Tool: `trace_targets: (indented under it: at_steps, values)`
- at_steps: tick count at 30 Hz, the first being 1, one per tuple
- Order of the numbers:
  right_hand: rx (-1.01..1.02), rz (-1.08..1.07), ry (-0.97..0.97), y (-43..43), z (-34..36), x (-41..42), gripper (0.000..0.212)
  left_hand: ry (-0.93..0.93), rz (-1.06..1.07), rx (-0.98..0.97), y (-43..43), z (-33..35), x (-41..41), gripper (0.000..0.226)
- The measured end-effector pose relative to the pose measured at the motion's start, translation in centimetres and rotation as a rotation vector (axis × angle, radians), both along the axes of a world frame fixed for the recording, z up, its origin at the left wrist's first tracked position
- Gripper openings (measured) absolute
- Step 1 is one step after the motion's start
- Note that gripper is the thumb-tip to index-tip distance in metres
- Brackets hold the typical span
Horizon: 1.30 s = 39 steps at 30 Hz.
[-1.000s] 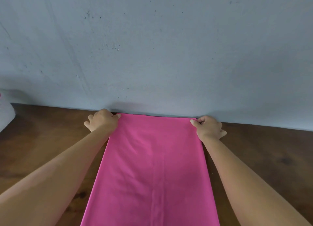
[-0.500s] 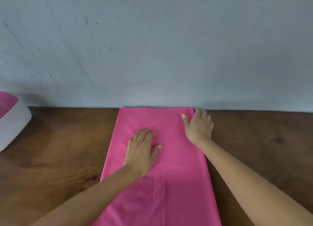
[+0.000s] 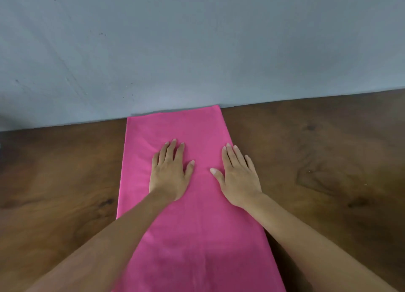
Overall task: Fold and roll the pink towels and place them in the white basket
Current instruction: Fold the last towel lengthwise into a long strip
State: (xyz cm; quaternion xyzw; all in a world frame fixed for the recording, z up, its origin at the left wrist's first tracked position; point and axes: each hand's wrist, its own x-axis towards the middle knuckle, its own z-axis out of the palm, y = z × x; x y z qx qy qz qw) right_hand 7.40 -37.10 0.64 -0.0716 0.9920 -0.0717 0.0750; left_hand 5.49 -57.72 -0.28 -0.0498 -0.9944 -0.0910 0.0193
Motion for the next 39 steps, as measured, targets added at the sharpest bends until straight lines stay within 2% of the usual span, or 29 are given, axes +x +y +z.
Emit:
trace_targets:
  at_steps: [13, 25, 31, 34, 39]
  values:
    - [0.078, -0.086, -0.039, 2.9, -0.1, 17.7, 0.075, -0.009, -0.045, 0.038, -0.4, -0.1, -0.1, 0.068]
    - [0.125, -0.337, -0.06, 2.7, 0.2, 32.3, 0.082, -0.009, -0.087, 0.092, -0.7, 0.0, -0.1, 0.067]
    - [0.061, -0.449, -0.068, 2.7, -0.4, 35.3, 0.085, 0.01, -0.135, 0.112, -0.8, -0.1, 0.1, 0.06]
    - [0.031, -0.465, -0.046, 2.7, -0.9, 35.3, 0.083, 0.092, -0.323, 0.092, -0.5, 0.0, 0.9, 0.051]
    - [0.012, -0.478, -0.044, 2.6, -1.4, 35.2, 0.085, 0.06, -0.865, 0.142, 2.7, 0.6, 3.2, 0.044]
